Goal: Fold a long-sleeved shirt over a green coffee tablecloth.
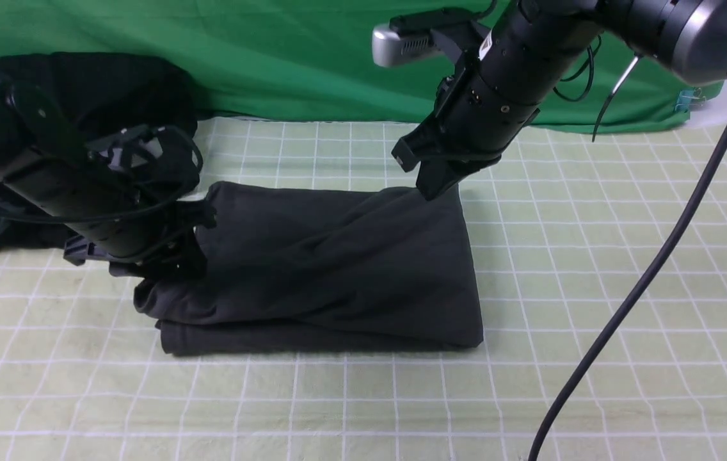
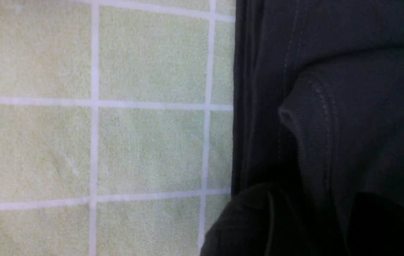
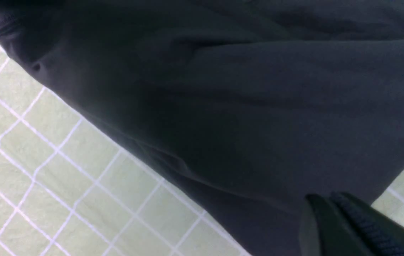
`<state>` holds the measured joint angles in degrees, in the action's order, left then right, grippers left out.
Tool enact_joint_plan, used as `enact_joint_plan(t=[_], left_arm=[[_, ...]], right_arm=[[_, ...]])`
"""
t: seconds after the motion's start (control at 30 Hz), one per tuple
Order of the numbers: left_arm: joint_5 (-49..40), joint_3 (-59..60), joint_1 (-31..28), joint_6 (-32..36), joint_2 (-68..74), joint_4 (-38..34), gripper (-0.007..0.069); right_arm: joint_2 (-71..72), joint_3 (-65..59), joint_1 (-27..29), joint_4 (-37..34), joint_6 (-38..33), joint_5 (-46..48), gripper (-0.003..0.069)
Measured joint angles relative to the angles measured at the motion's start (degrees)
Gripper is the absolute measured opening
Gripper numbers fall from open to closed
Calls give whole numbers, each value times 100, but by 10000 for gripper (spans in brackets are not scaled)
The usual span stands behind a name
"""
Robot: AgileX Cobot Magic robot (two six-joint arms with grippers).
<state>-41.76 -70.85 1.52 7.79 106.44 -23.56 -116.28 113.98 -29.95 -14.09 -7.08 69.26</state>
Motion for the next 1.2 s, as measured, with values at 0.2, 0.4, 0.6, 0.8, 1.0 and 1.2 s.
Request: enact_joint_plan(t=[0.2, 0.4, 0.6, 0.8, 1.0, 1.2], left_arm=[[-290, 0, -11, 164, -142, -15, 10], [-362, 0, -57, 164, -755, -15, 6], [-356, 0, -60, -87, -903, 272, 6], [167, 34, -60, -191, -869, 525, 6], [203, 40, -60, -204, -641, 566, 8], [186, 44, -60, -559, -548, 900, 75]], right_arm=[[0, 0, 0, 0, 0, -1, 18], [0, 0, -23, 0, -6, 21, 20], [0, 0, -23, 0, -80, 21, 20], [0, -26, -23, -5, -133, 21, 20], [0, -71, -23, -17, -133, 21, 22], [0, -71, -23, -30, -146, 21, 27]])
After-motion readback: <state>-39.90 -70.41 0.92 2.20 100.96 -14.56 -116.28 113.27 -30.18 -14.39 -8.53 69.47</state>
